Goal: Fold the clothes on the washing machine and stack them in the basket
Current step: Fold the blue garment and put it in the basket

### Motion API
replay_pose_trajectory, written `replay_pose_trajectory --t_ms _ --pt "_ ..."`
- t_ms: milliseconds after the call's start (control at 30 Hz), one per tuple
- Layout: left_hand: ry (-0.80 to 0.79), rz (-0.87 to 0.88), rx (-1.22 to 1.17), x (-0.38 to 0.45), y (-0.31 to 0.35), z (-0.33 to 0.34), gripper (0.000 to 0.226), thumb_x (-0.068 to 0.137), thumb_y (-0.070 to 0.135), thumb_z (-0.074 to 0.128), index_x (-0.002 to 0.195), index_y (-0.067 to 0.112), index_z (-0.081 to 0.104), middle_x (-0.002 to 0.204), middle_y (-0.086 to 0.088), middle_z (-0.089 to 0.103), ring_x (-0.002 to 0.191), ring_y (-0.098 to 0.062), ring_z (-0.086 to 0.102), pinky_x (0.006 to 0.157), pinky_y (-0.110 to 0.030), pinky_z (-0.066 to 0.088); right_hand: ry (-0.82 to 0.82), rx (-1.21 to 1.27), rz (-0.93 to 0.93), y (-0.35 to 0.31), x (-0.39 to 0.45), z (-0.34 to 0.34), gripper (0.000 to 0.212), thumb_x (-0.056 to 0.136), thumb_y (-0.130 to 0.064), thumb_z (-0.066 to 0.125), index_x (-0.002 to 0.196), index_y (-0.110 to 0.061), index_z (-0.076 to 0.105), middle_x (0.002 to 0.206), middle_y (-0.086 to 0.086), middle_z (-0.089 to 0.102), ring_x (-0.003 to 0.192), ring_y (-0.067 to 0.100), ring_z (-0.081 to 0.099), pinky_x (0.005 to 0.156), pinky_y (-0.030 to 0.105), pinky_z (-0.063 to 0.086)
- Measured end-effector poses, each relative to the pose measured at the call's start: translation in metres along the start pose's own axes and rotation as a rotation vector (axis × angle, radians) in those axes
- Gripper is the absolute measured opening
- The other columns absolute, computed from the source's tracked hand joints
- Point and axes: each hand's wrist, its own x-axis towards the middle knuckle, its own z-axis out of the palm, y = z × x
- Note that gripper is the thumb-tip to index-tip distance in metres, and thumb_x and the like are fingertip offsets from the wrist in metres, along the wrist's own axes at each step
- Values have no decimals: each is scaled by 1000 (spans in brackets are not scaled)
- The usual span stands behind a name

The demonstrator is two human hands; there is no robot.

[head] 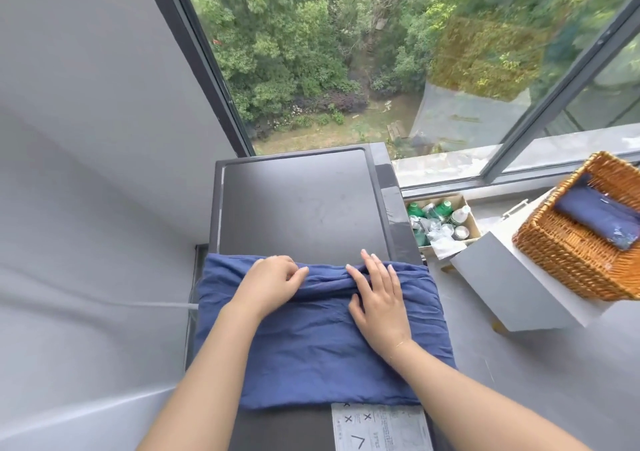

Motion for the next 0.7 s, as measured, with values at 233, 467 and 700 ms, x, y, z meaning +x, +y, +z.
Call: replay_pose_trajectory --t_ms 233,467,700 --pt "-301 -66 76 15 12 -7 32 80 30 68 107 25 52 85 11 57 81 -14 54 62 -23 37 173 67 -13 3 -5 0 19 79 -19 51 92 -19 64 101 1 46 96 25 46 95 36 33" --pt "-301 -24 129 32 21 -40 22 85 28 63 107 29 65 96 5 59 96 -19 55 79 -26 37 141 34 22 0 -2 -2 26 78 -22 49 98 -17 66 95 2 57 96 21 45 93 33 32" --pt "-522 -46 -71 63 18 -70 29 78 45 63 70 19 55 78 7 55 78 -18 48 76 -32 36 22 13 128 2 1 -2 43 80 -26 45 118 -19 63 113 2 55 114 20 44 108 40 27"
